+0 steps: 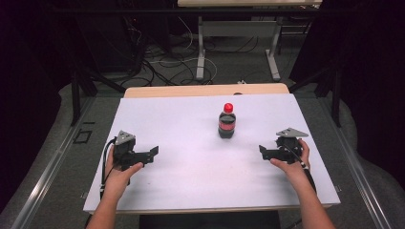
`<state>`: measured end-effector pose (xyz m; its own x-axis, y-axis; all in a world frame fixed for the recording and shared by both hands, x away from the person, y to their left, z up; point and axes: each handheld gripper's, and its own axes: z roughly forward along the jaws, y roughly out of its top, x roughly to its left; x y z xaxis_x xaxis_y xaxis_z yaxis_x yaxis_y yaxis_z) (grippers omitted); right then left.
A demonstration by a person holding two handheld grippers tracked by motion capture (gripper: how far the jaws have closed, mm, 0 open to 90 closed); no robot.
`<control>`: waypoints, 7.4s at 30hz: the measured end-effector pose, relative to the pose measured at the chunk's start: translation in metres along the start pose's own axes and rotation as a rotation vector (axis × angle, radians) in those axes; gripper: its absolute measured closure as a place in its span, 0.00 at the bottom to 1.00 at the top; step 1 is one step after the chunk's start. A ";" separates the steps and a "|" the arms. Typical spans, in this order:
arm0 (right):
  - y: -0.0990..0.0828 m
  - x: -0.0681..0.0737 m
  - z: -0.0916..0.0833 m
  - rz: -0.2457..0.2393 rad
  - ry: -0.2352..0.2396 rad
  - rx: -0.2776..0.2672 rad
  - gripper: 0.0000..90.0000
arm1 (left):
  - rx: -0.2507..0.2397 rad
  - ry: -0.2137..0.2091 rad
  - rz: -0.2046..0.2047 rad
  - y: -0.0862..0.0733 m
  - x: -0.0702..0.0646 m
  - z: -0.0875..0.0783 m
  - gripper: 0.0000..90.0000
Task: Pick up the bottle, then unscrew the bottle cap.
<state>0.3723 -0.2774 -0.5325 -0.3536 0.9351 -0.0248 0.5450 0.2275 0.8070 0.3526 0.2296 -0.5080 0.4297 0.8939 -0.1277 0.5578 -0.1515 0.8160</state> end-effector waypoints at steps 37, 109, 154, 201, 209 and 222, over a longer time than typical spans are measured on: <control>0.082 0.068 0.059 -0.117 0.232 -0.031 0.17 | 0.028 -0.029 -0.066 -0.007 0.005 -0.004 0.03; 0.073 0.106 -0.016 -0.308 0.477 0.050 0.33 | 0.020 -0.077 -0.055 -0.002 -0.007 -0.006 0.12; 0.055 0.139 -0.016 -0.395 0.527 0.087 0.33 | -0.007 -0.418 0.249 0.093 -0.132 -0.006 0.35; 0.056 0.150 -0.013 -0.408 0.609 0.065 0.34 | 0.169 -0.551 0.293 0.110 -0.161 0.011 0.68; 0.058 0.146 -0.015 -0.366 0.559 0.041 0.34 | 0.139 -0.480 0.198 0.111 -0.162 0.012 0.68; 0.056 0.151 -0.014 -0.307 0.435 0.014 0.35 | 0.140 -0.284 0.083 0.112 -0.175 0.012 0.68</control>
<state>0.3390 -0.1277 -0.4829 -0.7793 0.6266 -0.0097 0.3758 0.4796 0.7929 0.3484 0.0514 -0.4016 0.6477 0.7257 -0.2321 0.5964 -0.2932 0.7472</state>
